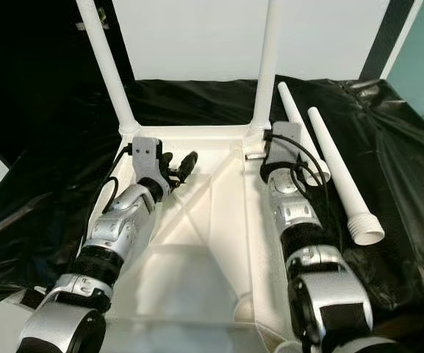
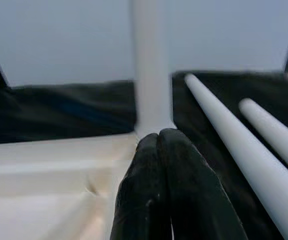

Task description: Building children table

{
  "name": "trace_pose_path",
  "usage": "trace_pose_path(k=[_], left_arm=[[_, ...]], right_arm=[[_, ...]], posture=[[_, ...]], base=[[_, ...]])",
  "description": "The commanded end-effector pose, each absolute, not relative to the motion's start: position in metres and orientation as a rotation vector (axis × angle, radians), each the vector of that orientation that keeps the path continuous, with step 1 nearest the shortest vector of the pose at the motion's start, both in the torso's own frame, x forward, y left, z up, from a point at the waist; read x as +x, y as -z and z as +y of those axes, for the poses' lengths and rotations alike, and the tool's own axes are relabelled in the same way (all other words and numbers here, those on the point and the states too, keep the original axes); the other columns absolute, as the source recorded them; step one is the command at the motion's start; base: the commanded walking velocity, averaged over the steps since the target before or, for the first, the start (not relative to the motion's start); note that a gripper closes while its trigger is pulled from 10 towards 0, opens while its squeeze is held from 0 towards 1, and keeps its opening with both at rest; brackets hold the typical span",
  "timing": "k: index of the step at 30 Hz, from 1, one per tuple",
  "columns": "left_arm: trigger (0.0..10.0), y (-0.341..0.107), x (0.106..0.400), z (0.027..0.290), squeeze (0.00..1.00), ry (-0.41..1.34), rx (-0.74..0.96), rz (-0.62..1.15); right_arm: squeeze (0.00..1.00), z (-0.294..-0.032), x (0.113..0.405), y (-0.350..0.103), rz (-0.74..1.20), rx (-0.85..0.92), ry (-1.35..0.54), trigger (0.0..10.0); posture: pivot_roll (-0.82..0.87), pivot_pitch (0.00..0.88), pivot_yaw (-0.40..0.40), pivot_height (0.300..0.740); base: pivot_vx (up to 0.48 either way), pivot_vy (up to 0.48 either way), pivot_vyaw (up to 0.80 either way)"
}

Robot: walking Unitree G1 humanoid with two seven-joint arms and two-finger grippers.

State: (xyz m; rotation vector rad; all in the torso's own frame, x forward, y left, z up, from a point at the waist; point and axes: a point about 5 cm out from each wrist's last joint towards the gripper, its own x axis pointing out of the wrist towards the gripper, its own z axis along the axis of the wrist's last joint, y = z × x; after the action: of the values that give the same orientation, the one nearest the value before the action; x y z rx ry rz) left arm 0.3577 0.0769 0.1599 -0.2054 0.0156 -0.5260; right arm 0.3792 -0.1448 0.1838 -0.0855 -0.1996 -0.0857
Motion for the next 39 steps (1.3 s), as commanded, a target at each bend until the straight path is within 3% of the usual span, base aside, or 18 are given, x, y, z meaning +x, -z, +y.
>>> trace_pose_path(k=[1, 5, 7, 16, 22, 29, 39], left_arm=[[10.0, -0.164, 0.347, 0.066, 0.0, 0.82, -0.207, -0.02], [10.0, -0.168, 0.34, 0.068, 0.0, 0.907, -0.247, -0.032], [10.0, -0.173, 0.324, 0.073, 0.0, 1.066, -0.307, -0.02], [10.0, -0.162, 0.286, 0.085, 0.0, 1.376, -0.198, 0.081], [10.0, -0.166, 0.253, 0.113, 0.0, 1.585, -0.187, 0.191], [10.0, -0.156, 0.238, 0.122, 0.0, 1.631, -0.126, 0.326], [10.0, -0.135, 0.227, 0.112, 0.0, 1.643, -0.032, 0.501]], right_arm=[[0.0, -0.133, 0.367, -0.19, -0.287, -0.091, 0.06, 10.0], [0.0, -0.118, 0.348, -0.202, -0.38, -0.076, -0.007, 10.0], [0.0, -0.114, 0.335, -0.202, -0.372, -0.044, -0.035, 10.0], [0.0, -0.126, 0.324, -0.188, -0.319, -0.042, 0.014, 10.0], [0.0, -0.135, 0.322, -0.193, -0.308, -0.039, 0.046, 10.0], [0.0, -0.135, 0.322, -0.195, -0.298, -0.039, 0.047, 10.0], [0.0, -0.138, 0.32, -0.199, -0.295, -0.047, 0.067, 10.0]], posture=[[-0.07, 0.021, 0.051, 0.74], [-0.09, 0.023, 0.056, 0.74], [-0.09, 0.024, 0.06, 0.74], [-0.1, 0.022, 0.068, 0.74], [-0.09, 0.017, 0.071, 0.74], [-0.09, 0.015, 0.07, 0.74], [-0.1, 0.017, 0.068, 0.74]], base=[[0.0, 0.0, 0.0], [0.0, 0.0, 0.0], [0.0, 0.0, 0.0], [0.0, 0.0, 0.0], [0.0, 0.0, 0.0], [0.0, 0.0, 0.0], [0.0, 0.0, 0.0]])
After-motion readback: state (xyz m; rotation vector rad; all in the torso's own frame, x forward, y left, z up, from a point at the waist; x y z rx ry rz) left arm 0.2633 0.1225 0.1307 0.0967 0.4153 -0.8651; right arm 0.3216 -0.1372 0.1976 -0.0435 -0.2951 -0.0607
